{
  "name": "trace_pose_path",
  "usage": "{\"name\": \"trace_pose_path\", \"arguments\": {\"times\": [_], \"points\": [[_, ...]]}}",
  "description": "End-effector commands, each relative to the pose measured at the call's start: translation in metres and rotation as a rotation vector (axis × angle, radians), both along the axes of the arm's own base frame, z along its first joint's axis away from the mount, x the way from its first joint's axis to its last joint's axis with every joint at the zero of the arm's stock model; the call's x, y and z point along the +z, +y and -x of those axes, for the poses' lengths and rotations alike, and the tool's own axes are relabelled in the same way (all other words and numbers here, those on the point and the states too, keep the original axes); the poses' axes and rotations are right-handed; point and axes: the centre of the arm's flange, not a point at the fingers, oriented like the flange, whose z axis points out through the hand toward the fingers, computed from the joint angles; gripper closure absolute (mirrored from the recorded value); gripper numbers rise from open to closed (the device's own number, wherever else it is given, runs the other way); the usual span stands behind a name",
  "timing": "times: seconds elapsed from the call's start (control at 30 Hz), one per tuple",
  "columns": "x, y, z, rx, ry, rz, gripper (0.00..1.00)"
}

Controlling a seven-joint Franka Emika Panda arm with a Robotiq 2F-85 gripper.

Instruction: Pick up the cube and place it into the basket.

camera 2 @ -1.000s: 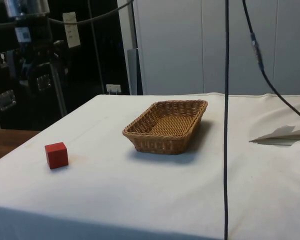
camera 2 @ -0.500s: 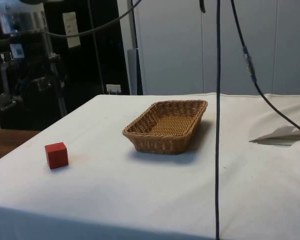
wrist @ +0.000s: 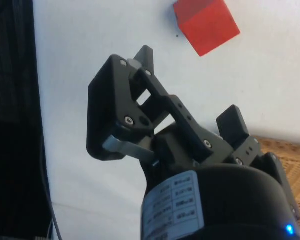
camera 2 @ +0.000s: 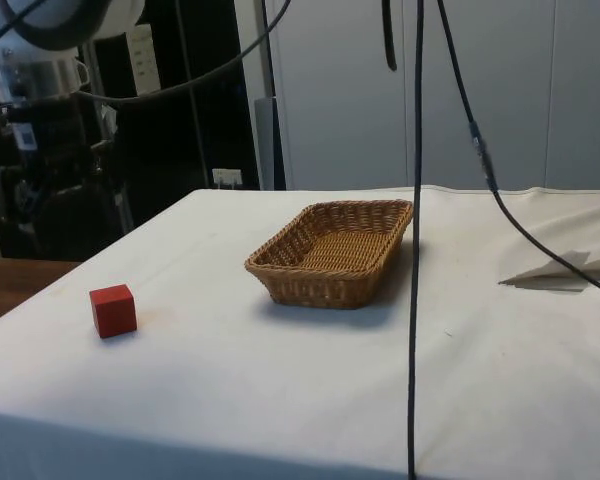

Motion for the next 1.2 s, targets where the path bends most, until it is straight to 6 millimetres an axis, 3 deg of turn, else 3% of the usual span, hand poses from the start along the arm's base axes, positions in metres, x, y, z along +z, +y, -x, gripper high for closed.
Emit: {"name": "trace_pose_path", "arguments": {"times": [0.0,0.17,0.83,1.17], "points": [[-0.002,0.003,-0.001,-0.006,-0.003,0.0,0.0],[-0.006,0.002,-0.001,-0.005,0.001,0.003,0.0],[-0.057,0.001,0.002,-0.076,-0.029,-0.015,0.0],[-0.072,-0.003,0.001,-0.091,-0.027,-0.014,0.0]]}}
